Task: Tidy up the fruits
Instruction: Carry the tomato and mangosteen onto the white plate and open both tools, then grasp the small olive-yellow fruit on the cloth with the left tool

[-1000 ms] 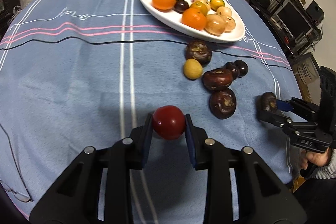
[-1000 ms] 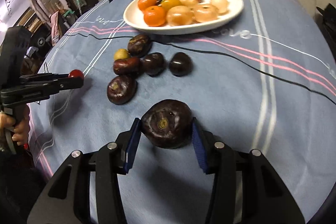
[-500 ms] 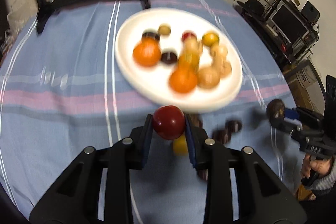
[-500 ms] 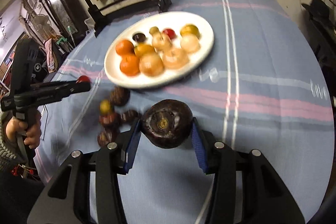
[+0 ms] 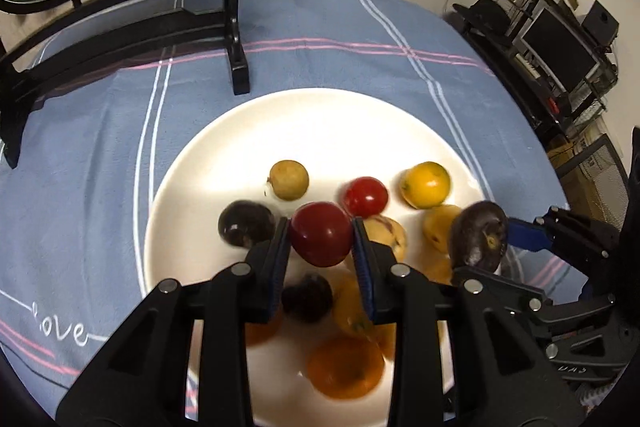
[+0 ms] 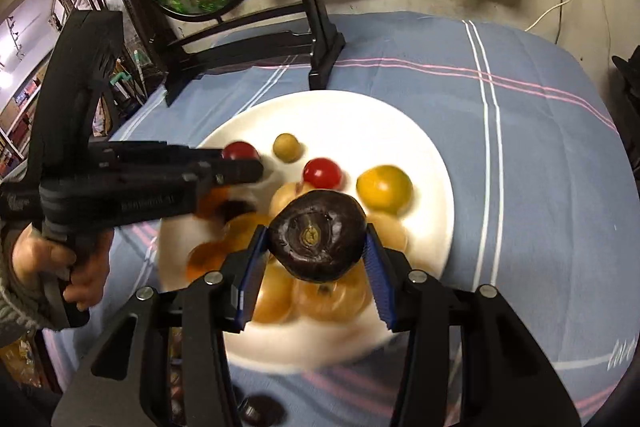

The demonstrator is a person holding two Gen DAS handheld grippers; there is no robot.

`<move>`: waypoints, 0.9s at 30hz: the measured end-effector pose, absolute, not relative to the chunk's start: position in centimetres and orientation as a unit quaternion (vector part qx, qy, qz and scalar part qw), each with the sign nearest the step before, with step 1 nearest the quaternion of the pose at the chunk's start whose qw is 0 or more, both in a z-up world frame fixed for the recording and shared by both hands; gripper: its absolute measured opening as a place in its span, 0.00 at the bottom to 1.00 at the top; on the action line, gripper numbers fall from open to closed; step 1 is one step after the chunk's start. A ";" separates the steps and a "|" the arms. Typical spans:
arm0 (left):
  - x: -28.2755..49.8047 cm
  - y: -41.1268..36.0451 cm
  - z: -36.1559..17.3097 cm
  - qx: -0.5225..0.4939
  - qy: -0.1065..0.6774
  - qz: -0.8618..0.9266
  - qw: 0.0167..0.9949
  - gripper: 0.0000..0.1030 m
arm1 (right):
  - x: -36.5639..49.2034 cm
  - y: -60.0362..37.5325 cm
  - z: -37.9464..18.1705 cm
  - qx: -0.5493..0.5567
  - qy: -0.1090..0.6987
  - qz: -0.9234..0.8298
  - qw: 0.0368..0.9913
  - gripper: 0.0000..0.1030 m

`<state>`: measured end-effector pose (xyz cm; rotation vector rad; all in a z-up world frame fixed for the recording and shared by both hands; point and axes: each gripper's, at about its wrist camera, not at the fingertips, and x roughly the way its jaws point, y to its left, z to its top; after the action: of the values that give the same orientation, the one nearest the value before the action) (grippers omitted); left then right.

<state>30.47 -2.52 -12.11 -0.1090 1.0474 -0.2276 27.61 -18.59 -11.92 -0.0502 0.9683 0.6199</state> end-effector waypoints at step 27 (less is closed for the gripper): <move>10.1 2.2 -14.0 -0.097 0.534 -0.044 0.839 0.73 | 9.4 -25.8 -10.0 0.050 0.488 0.261 0.831 0.74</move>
<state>10.07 2.20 -14.01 -0.2051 1.1285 -0.0931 9.38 -25.80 -9.99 0.1052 1.0346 0.5536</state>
